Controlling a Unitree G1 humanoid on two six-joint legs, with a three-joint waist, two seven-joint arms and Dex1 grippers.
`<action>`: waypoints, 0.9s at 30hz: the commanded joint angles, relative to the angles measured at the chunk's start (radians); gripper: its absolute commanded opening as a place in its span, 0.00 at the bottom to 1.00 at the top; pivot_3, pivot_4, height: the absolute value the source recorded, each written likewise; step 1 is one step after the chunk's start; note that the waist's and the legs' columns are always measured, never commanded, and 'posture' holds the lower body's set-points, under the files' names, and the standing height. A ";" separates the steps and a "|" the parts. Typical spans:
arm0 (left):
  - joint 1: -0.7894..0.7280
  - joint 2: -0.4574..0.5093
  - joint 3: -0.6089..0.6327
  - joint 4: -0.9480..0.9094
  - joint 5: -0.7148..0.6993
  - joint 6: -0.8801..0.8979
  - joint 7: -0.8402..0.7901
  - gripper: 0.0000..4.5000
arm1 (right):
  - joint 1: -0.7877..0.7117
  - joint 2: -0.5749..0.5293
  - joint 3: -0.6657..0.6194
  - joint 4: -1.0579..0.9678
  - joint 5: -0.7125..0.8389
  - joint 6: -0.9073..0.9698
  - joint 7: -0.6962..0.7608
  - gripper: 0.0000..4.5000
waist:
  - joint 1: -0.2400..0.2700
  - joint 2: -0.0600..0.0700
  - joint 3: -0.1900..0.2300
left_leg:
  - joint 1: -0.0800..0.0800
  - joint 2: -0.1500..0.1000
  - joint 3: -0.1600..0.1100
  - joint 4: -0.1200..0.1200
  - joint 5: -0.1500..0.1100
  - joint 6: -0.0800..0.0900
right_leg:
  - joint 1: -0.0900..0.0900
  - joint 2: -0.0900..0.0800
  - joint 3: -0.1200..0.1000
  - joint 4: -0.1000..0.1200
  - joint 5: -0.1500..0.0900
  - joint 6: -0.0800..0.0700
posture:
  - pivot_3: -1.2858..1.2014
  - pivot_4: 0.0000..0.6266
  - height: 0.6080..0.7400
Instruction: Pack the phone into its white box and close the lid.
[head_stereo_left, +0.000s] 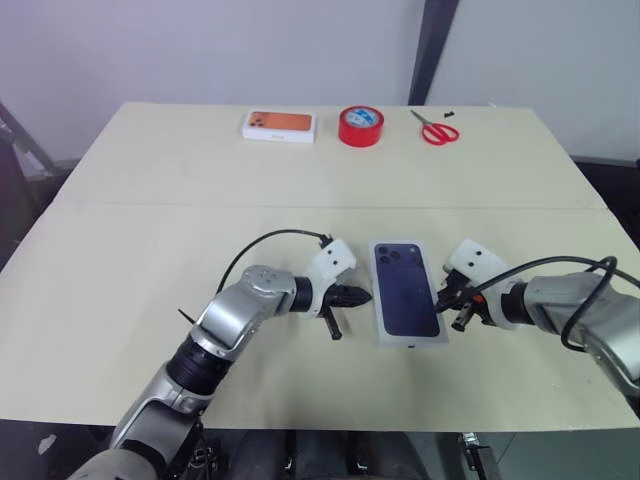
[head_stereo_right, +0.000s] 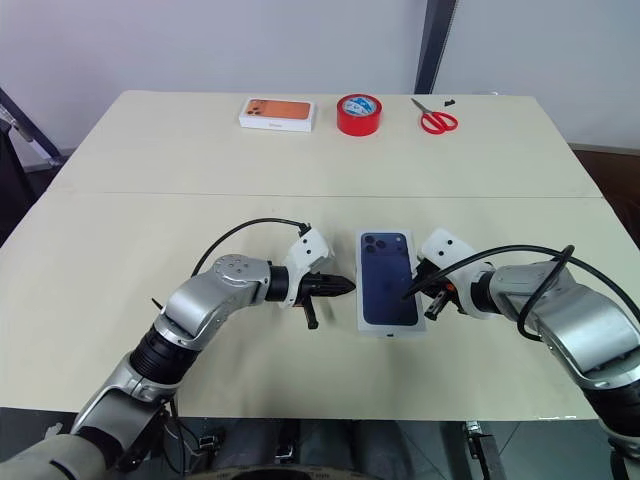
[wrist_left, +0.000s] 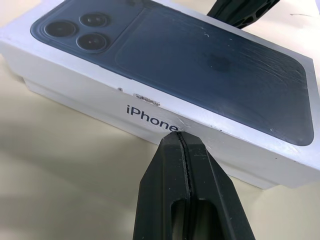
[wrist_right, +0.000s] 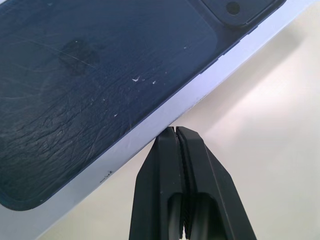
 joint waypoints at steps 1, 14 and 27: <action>-0.021 -0.014 0.000 -0.020 -0.010 -0.020 -0.004 0.00 | 0.004 -0.006 -0.027 -0.023 0.001 -0.005 0.007 0.01 | 0.004 0.000 0.000 | 0.000 0.000 0.000 0.000 0.000 0.000 | 0.000 0.000 0.000 0.000 0.000 0.000 | 0.52 0.24 0.88; -0.012 -0.016 -0.005 -0.017 -0.007 -0.017 0.000 0.00 | 0.017 -0.007 -0.029 -0.016 -0.006 -0.008 0.005 0.01 | 0.014 0.000 0.000 | 0.000 0.000 0.000 0.000 0.000 0.000 | 0.000 0.000 0.000 0.000 0.000 0.000 | 0.52 0.24 0.88; -0.012 -0.020 -0.016 -0.023 -0.007 -0.015 -0.002 0.00 | 0.025 -0.017 -0.044 -0.004 -0.018 -0.018 0.013 0.01 | 0.015 0.000 0.000 | 0.000 0.000 0.000 0.000 0.000 0.000 | 0.000 0.000 0.000 0.000 0.000 0.000 | 0.52 0.24 0.88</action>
